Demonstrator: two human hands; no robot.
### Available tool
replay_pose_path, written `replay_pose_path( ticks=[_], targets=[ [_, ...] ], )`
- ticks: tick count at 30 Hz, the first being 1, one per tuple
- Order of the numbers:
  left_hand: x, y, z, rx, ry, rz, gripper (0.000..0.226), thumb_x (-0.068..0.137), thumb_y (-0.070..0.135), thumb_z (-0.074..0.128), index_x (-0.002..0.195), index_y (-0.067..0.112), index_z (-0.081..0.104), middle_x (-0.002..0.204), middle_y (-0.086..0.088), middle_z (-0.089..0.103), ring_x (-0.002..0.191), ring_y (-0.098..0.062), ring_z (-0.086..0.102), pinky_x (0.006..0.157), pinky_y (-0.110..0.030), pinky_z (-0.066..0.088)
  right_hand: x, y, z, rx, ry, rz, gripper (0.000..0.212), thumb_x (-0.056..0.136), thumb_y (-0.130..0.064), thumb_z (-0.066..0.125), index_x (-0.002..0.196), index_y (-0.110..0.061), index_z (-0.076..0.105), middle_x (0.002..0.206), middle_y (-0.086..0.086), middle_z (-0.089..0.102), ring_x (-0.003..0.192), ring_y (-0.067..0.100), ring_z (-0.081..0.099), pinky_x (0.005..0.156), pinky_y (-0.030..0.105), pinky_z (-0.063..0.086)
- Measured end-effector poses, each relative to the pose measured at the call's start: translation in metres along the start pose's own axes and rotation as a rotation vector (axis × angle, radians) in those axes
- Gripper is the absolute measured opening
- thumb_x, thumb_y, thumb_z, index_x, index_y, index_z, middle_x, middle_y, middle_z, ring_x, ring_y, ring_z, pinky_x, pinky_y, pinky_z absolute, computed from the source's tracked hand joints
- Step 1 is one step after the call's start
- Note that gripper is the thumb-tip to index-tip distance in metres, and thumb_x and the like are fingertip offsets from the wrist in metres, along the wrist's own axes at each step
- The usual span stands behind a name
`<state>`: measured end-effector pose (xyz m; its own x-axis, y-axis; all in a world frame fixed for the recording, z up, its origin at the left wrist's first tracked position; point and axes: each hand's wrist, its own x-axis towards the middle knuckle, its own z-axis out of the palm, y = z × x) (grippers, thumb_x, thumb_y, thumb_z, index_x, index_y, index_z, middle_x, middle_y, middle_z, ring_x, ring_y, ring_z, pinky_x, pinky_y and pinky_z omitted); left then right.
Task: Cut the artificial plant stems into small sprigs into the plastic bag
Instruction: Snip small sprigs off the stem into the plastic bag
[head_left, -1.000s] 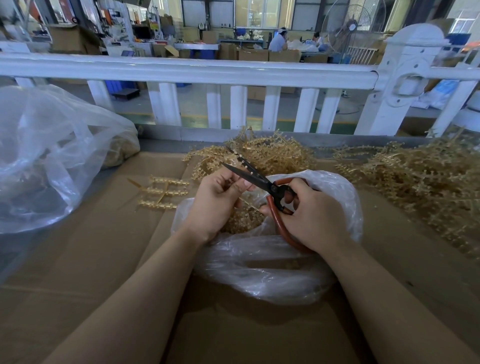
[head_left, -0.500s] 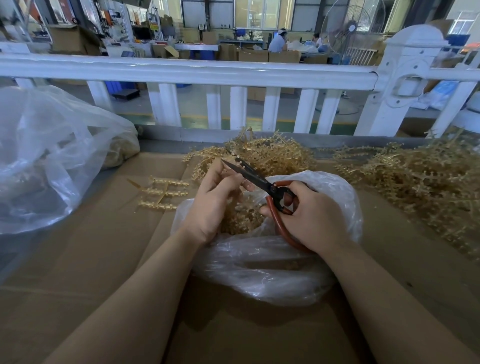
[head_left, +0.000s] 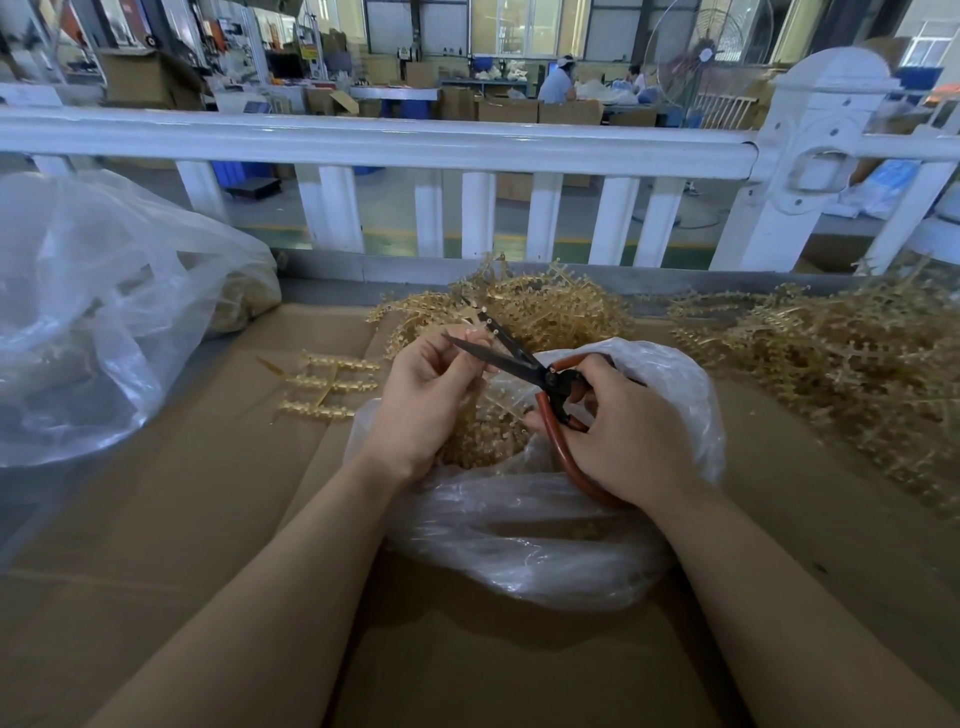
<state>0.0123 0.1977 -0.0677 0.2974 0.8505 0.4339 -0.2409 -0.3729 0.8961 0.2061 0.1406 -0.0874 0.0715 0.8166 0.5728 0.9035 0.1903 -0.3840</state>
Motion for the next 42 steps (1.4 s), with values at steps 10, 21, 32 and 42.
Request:
replay_pose_path(
  ticks=[10, 21, 32, 42],
  targets=[
    [-0.0007, -0.0018, -0.0004, 0.069, -0.051, -0.032, 0.011, 0.098, 0.008, 0.058, 0.097, 0.008, 0.069, 0.067, 0.008, 0.062, 0.057, -0.006, 0.049, 0.052, -0.016, 0.041, 0.0010, -0.0020, 0.0006, 0.001, 0.008, 0.035, 0.054, 0.081, -0.075, 0.041, 0.102, -0.029, 0.059, 0.091, -0.016, 0.064, 0.079, 0.006, 0.063, 0.070, 0.032, 0.058],
    [0.0011, -0.0016, -0.0015, 0.031, -0.096, -0.054, 0.015, 0.099, 0.003, 0.054, 0.102, -0.011, 0.059, 0.081, -0.001, 0.067, 0.071, -0.010, 0.054, 0.069, -0.025, 0.044, -0.0006, -0.0031, 0.0004, 0.014, 0.028, 0.046, 0.051, 0.081, -0.071, 0.052, 0.098, -0.024, 0.064, 0.086, -0.011, 0.069, 0.075, 0.009, 0.066, 0.069, 0.032, 0.058],
    [-0.0045, 0.0026, 0.0036, 0.018, -0.032, 0.008, 0.012, 0.096, 0.002, 0.054, 0.107, 0.002, 0.056, 0.080, -0.005, 0.071, 0.071, -0.013, 0.065, 0.061, -0.021, 0.049, -0.0010, -0.0069, -0.0026, 0.032, 0.037, 0.018, 0.050, 0.079, -0.070, 0.051, 0.102, -0.028, 0.066, 0.083, -0.014, 0.069, 0.074, 0.007, 0.065, 0.068, 0.026, 0.057],
    [-0.0052, 0.0063, 0.0056, 0.131, 0.041, -0.011, 0.015, 0.096, -0.004, 0.054, 0.100, 0.009, 0.060, 0.091, -0.024, 0.065, 0.074, -0.017, 0.059, 0.067, -0.027, 0.051, -0.0001, -0.0065, -0.0002, 0.036, 0.037, 0.027, 0.053, 0.080, -0.072, 0.045, 0.099, -0.028, 0.067, 0.080, -0.014, 0.068, 0.072, 0.007, 0.064, 0.068, 0.030, 0.059]
  ],
)
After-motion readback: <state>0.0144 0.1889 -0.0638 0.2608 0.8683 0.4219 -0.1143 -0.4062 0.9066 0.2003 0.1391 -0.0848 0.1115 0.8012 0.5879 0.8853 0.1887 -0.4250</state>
